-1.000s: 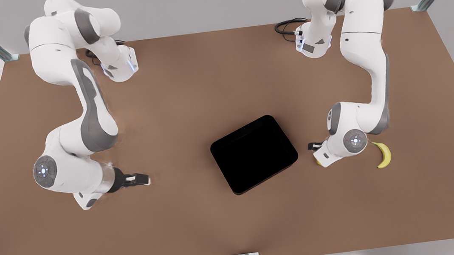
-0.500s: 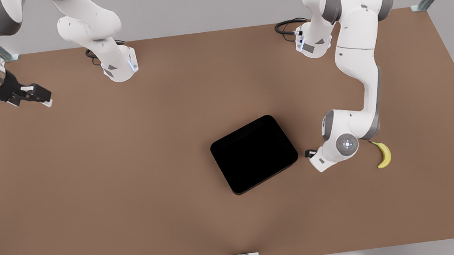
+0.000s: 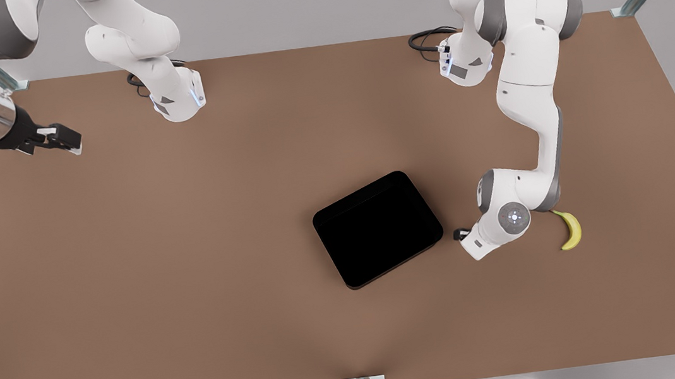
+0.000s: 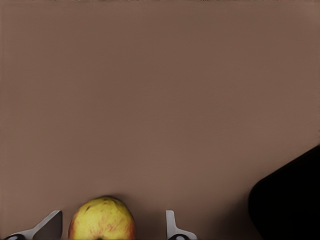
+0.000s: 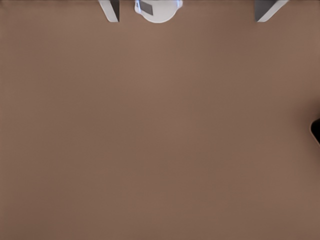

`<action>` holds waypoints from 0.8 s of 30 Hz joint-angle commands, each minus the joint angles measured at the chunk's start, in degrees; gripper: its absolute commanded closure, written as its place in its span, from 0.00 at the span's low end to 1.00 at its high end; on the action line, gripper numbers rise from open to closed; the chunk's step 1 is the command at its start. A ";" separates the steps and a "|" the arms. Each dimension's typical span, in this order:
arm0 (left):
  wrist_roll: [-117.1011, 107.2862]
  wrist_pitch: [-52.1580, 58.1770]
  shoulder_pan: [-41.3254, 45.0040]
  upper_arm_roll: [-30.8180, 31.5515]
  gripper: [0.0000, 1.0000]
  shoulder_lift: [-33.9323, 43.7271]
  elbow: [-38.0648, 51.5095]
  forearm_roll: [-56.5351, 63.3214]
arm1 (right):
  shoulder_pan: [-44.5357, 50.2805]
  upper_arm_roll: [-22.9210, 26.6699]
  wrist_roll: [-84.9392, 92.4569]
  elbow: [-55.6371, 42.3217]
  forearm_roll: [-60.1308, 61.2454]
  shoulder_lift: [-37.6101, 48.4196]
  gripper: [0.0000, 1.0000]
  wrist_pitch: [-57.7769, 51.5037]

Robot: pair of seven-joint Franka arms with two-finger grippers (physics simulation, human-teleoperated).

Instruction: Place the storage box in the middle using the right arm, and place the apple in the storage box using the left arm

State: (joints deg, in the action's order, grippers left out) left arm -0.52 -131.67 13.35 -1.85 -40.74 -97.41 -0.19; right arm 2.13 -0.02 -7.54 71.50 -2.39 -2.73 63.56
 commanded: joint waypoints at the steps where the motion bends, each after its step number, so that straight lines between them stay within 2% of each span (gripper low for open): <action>1: -0.45 -0.95 0.01 0.00 0.00 -0.04 0.03 0.01 | 0.24 0.02 0.86 -0.05 0.01 0.00 0.00 -0.27; 2: -0.53 -0.95 0.01 0.00 0.09 -0.13 -0.06 0.01 | 0.50 0.10 0.86 -0.05 0.01 -0.09 0.00 -0.27; 6: -0.45 -0.95 0.01 -0.09 0.09 -0.13 -0.06 0.01 | 0.85 0.10 0.86 -0.05 -0.34 -0.09 0.00 -0.27; 7: -0.53 -0.87 0.01 -0.17 0.20 -0.13 -0.06 0.01 | 0.94 0.10 0.86 -0.05 -0.34 -0.17 0.00 -0.19; 8: -0.27 -0.25 0.01 -0.70 0.23 -0.04 -0.15 0.10 | 0.85 0.10 0.95 0.13 -0.34 -0.17 0.00 -0.19; 12: -0.80 0.19 0.01 -1.14 0.24 0.13 -0.24 0.10 | 0.85 0.10 0.95 0.22 -0.34 -0.35 0.00 0.08; 13: -1.24 0.19 0.10 -1.14 0.27 0.13 -0.24 0.10 | 0.85 0.10 0.95 0.13 -0.34 -0.44 0.00 0.08; 15: -1.41 0.72 0.10 -1.14 0.39 0.04 -0.24 0.01 | 0.85 0.10 1.04 0.13 -0.34 -0.53 0.00 0.08; 17: -1.41 0.63 0.10 -1.14 0.45 -0.13 -0.24 0.01 | 0.85 0.10 1.13 0.22 -0.34 -0.53 0.00 0.08; 21: -4.13 3.61 0.62 -1.14 0.45 2.77 -0.15 -0.08 | 0.85 0.54 1.21 0.13 -0.34 -0.53 0.00 0.08; 24: -13.62 13.80 3.96 -0.88 0.45 8.48 0.20 -0.34 | 0.85 0.63 1.21 0.04 -0.34 -0.70 0.00 0.08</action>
State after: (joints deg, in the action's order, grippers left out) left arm -3.74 -126.13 16.80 -2.75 -33.32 -97.30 0.08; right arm 3.02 0.57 -6.74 71.63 -2.74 -3.46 63.62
